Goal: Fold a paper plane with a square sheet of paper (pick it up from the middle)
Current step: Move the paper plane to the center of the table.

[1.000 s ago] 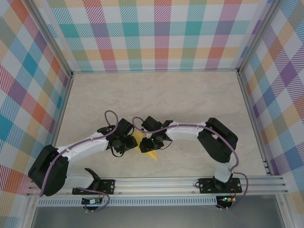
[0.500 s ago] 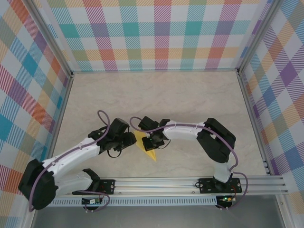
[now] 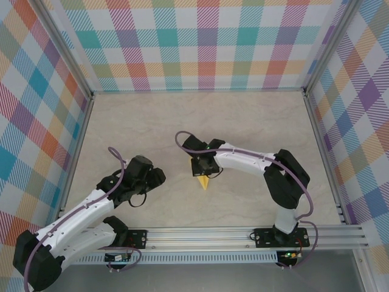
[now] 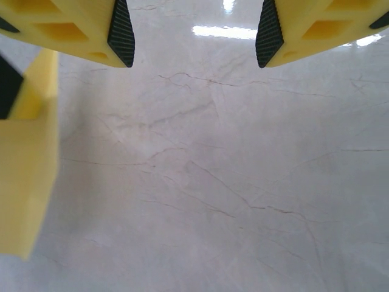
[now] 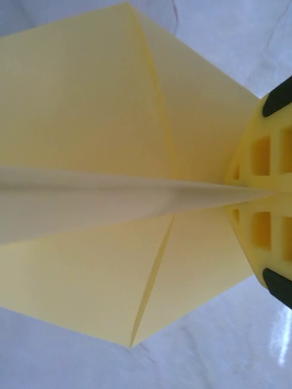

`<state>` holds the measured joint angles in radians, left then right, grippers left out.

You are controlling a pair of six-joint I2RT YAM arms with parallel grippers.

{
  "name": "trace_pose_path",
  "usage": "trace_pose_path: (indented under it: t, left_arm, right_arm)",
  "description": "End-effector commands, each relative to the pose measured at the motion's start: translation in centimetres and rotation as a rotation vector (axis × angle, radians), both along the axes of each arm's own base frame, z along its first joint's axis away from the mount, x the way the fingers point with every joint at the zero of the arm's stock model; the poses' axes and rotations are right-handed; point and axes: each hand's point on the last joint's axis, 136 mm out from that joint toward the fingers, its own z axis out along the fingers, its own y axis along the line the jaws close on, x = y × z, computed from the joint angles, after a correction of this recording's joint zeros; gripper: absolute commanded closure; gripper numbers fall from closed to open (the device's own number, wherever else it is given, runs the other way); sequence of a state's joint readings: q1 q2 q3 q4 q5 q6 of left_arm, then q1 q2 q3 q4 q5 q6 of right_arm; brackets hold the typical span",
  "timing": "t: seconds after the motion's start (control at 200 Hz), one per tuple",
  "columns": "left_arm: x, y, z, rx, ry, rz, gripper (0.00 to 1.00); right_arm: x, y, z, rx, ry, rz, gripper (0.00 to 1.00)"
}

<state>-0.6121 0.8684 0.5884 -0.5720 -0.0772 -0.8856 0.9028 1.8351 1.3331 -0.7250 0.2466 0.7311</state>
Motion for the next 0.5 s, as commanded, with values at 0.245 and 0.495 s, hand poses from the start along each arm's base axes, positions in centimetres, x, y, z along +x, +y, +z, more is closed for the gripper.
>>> trace_pose_path:
  t: [0.245, 0.495]
  left_arm:
    - [-0.5, 1.5, -0.6, 0.029, 0.025, 0.016, 0.41]
    - [-0.5, 1.8, -1.0, 0.019, 0.032, 0.026, 0.41]
  right_arm:
    - [3.4, -0.4, -2.2, -0.077, 0.065, -0.091, 0.91]
    - [3.6, -0.8, -3.6, -0.087, 0.099, -0.108, 0.88]
